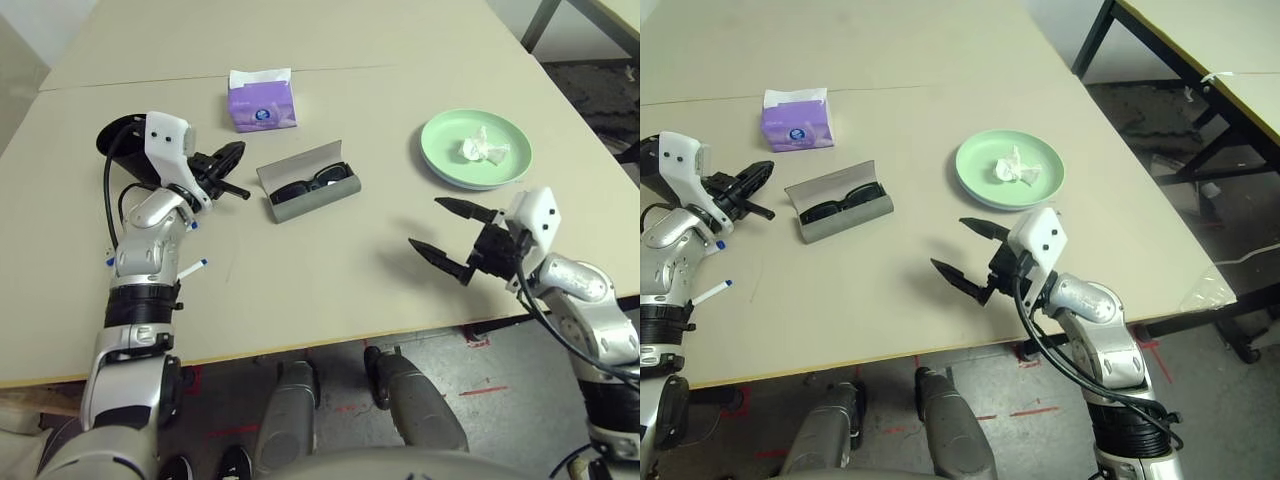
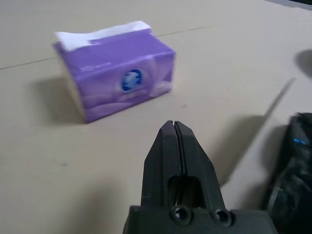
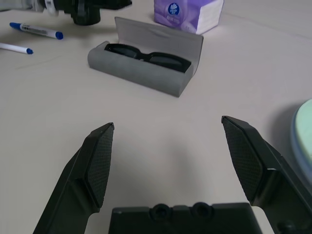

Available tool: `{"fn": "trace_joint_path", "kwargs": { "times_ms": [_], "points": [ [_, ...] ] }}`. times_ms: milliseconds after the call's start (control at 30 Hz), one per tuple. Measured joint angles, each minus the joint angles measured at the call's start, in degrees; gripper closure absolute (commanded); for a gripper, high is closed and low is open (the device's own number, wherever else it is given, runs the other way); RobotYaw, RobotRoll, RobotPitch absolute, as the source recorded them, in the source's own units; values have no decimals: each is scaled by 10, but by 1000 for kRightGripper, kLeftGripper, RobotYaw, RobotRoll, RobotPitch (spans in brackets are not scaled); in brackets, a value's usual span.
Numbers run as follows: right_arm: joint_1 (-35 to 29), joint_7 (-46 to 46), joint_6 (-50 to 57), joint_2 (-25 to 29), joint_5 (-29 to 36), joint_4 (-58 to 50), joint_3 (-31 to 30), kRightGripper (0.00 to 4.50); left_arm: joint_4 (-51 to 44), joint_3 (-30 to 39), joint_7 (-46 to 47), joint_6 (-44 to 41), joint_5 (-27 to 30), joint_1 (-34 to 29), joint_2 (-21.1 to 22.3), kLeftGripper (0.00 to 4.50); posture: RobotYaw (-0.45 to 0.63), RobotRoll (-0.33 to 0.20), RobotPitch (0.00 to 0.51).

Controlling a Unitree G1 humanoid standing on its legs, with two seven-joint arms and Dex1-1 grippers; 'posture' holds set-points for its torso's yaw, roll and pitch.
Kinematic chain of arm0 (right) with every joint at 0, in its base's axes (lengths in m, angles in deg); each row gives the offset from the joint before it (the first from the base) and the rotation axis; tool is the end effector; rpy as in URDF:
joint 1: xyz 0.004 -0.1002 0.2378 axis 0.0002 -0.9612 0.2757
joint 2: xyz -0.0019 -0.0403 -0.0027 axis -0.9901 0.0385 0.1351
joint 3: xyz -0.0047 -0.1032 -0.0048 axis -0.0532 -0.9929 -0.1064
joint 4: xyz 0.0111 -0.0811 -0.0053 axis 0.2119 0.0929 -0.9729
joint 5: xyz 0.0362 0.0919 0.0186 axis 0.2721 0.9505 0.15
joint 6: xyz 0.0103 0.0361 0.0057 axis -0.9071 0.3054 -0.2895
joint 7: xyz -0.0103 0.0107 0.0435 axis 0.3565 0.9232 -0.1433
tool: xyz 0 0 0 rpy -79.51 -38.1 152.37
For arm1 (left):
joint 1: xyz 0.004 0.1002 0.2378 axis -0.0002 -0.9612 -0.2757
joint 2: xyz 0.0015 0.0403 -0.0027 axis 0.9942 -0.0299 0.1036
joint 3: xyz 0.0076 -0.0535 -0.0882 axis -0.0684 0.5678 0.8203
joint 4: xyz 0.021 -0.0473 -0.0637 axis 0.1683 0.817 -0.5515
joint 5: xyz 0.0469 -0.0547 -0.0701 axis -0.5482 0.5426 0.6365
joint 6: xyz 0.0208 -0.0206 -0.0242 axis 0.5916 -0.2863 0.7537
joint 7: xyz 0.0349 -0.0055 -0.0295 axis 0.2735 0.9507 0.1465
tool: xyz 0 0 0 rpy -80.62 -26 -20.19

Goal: Organize and tidy the items on the table.

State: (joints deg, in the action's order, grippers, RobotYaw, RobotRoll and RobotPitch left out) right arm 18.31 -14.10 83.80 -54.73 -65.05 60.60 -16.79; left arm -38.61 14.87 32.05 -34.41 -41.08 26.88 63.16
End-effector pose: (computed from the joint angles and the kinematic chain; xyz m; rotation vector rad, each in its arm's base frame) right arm 0.2251 -0.2163 0.1471 -0.3002 -0.1598 0.9188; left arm 0.2978 0.2625 0.1545 0.1543 -0.1166 -0.4097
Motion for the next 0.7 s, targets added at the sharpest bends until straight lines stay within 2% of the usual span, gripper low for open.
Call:
{"fn": "trace_joint_path", "kwargs": {
  "times_ms": [700],
  "points": [
    [9,6,5,10,10,1,0,0,-44,-13,-57,-14,2,-31,5,4455,-216,0,227]
  ]
}}
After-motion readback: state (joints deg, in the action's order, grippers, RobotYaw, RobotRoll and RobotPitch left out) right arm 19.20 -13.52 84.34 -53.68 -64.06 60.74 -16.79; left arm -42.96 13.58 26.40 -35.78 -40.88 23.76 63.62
